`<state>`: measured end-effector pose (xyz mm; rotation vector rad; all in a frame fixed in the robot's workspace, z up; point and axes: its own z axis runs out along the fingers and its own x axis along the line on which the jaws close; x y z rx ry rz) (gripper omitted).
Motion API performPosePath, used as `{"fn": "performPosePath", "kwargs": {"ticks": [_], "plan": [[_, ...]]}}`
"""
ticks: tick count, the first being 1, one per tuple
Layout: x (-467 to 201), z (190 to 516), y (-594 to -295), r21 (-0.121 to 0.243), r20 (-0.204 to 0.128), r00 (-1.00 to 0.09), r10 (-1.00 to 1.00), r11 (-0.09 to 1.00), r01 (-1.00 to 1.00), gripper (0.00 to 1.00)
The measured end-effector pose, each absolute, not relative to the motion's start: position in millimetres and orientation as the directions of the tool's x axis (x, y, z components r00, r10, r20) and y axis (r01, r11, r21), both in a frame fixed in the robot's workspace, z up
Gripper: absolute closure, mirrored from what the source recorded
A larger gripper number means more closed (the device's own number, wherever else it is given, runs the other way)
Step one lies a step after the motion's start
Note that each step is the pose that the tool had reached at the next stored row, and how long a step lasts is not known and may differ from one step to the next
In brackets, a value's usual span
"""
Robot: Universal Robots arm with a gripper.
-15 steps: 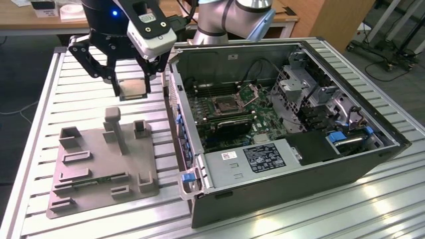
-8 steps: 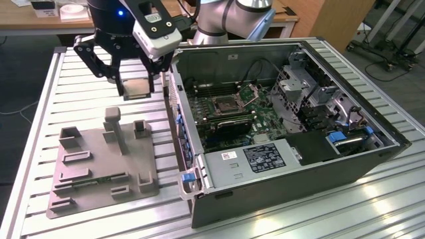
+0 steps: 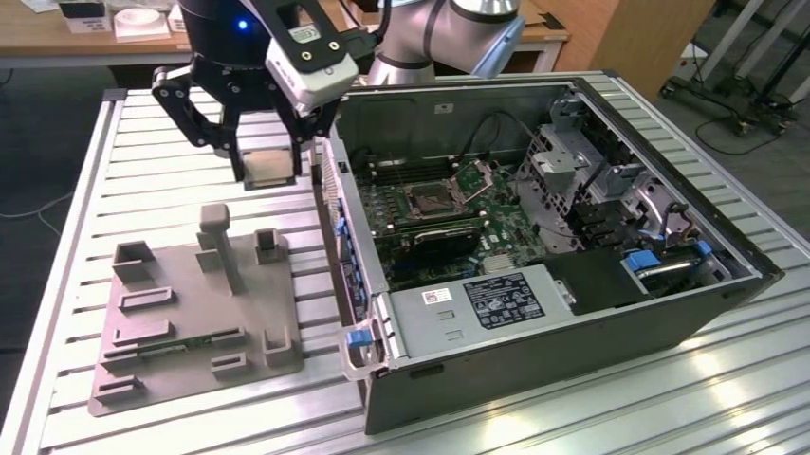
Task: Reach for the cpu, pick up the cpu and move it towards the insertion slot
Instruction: 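Pick up the cpu and move it towards the insertion slot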
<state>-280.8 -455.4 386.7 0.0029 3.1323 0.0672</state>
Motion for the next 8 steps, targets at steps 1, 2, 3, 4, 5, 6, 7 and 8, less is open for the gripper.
{"fn": "performPosePath", "kwargs": {"ticks": [1,2,3,4,5,6,7,8], "plan": [[-279.9,386.8,-455.4,0.043,-0.009,-1.000,0.002,0.999,0.002,0.46],[-279.0,386.8,-455.4,0.043,-0.008,-1.000,0.002,0.999,0.002,0.46],[-278.0,386.8,-455.4,0.043,-0.008,-1.000,0.002,0.999,0.002,0.46],[-277.0,386.8,-455.4,0.043,-0.009,-1.000,0.002,0.999,0.002,0.46],[-276.1,386.8,-455.4,0.043,-0.009,-1.000,0.002,0.999,0.002,0.46],[-275.1,386.8,-455.4,0.043,-0.009,-1.000,0.002,0.999,0.002,0.46],[-274.3,386.7,-455.4,0.043,-0.009,-1.000,0.002,0.999,0.002,0.46],[-273.3,386.8,-455.4,0.043,-0.008,-1.000,0.002,0.999,0.002,0.46]]}}
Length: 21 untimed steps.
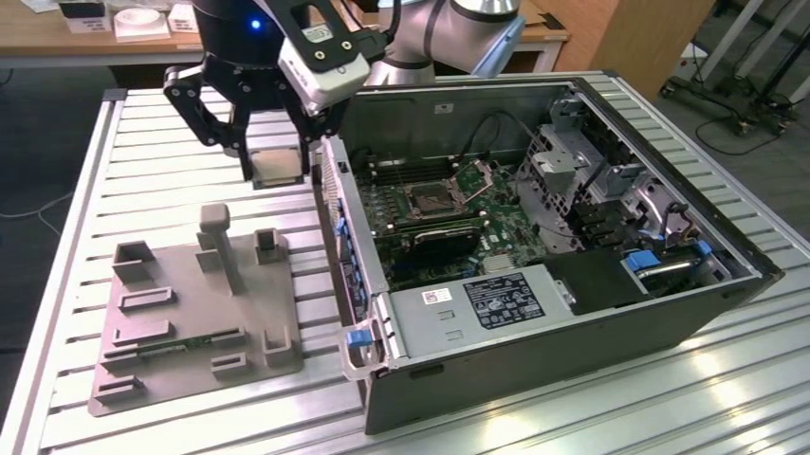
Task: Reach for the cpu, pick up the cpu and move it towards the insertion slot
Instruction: 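Pick up the cpu and move it towards the insertion slot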
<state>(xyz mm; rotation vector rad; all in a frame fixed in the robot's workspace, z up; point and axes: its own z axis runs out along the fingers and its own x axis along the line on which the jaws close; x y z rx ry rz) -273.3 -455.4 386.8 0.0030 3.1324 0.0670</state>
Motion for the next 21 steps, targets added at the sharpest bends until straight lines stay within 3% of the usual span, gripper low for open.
{"fn": "performPosePath", "kwargs": {"ticks": [21], "plan": [[-254,387,-455,0.043,-0.009,-1.000,0.002,0.999,0.002,0.46]]}}
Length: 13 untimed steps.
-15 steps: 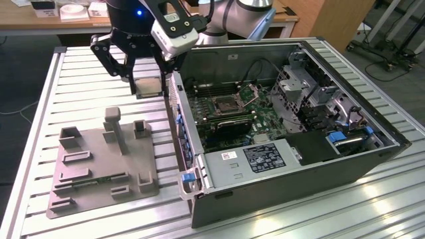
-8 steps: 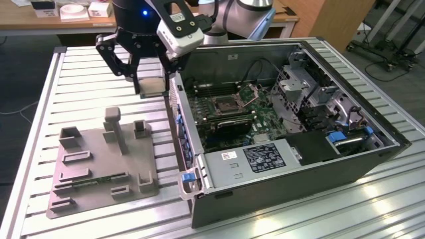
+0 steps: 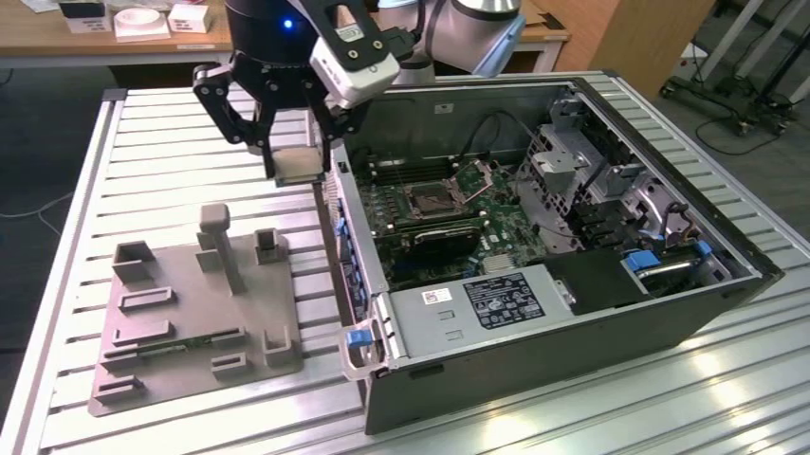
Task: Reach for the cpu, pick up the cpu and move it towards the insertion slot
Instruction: 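Pick up the cpu and move it towards the insertion slot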
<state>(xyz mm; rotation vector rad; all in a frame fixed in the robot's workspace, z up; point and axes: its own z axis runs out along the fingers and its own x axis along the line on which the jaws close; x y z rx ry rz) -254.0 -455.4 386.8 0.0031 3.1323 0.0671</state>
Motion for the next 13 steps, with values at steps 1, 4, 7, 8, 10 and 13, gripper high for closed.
{"fn": "performPosePath", "kwargs": {"ticks": [1,4,7,8,10,13], "plan": [[-253,387,-455,0.043,-0.008,-1.000,0.002,0.999,0.002,0.46],[-250,387,-455,0.043,-0.009,-1.000,0.002,0.999,0.002,0.46],[-248,387,-455,0.043,-0.009,-1.000,0.002,0.999,0.002,0.46],[-246,387,-455,0.043,-0.009,-1.000,0.002,0.999,0.002,0.46],[-245,387,-455,0.043,-0.009,-1.000,0.002,0.999,0.002,0.46],[-242,387,-455,0.043,-0.008,-1.000,0.002,0.999,0.002,0.46]]}}
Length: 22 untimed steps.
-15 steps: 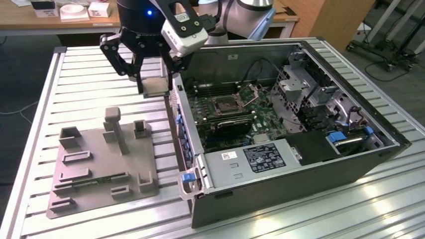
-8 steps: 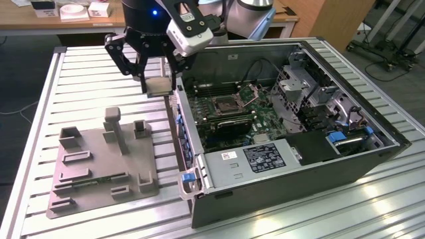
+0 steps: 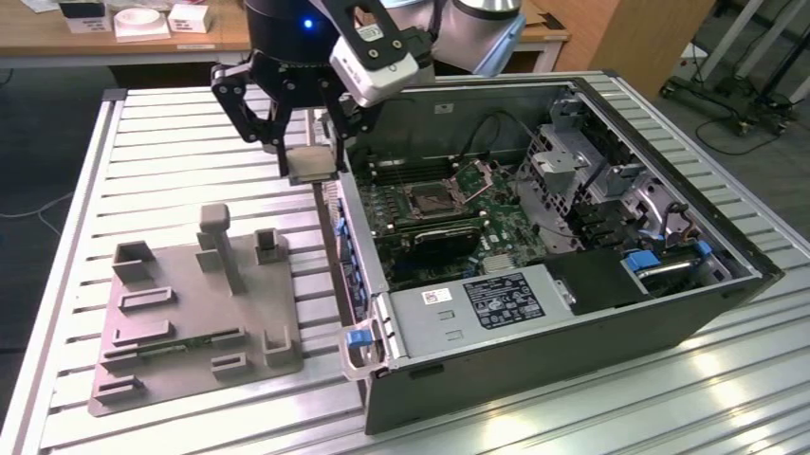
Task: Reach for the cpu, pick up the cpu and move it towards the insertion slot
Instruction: 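Pick up the cpu and move it towards the insertion slot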
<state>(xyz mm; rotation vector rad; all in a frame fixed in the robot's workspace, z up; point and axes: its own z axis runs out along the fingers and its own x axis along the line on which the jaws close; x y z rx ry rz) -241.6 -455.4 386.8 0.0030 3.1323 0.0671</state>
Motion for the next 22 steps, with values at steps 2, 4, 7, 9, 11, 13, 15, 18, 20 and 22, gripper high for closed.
{"fn": "performPosePath", "kwargs": {"ticks": [2,4,7,9,11,13,15,18,20,22], "plan": [[-240,387,-455,0.043,-0.009,-1.000,0.002,0.999,0.002,0.46],[-238,387,-455,0.043,-0.009,-1.000,0.002,0.999,0.002,0.46],[-236,387,-455,0.043,-0.008,-1.000,0.002,0.999,0.002,0.46],[-234,387,-455,0.043,-0.009,-1.000,0.002,0.999,0.002,0.46],[-232,387,-455,0.043,-0.008,-1.000,0.002,0.999,0.002,0.46],[-230,387,-455,0.043,-0.008,-1.000,0.002,0.999,0.002,0.46],[-229,387,-455,0.043,-0.009,-1.000,0.002,0.999,0.002,0.46],[-226,387,-455,0.043,-0.009,-1.000,0.002,0.999,0.002,0.46],[-224,387,-455,0.043,-0.009,-1.000,0.002,0.999,0.002,0.46],[-222,387,-455,0.043,-0.009,-1.000,0.002,0.999,0.002,0.46]]}}
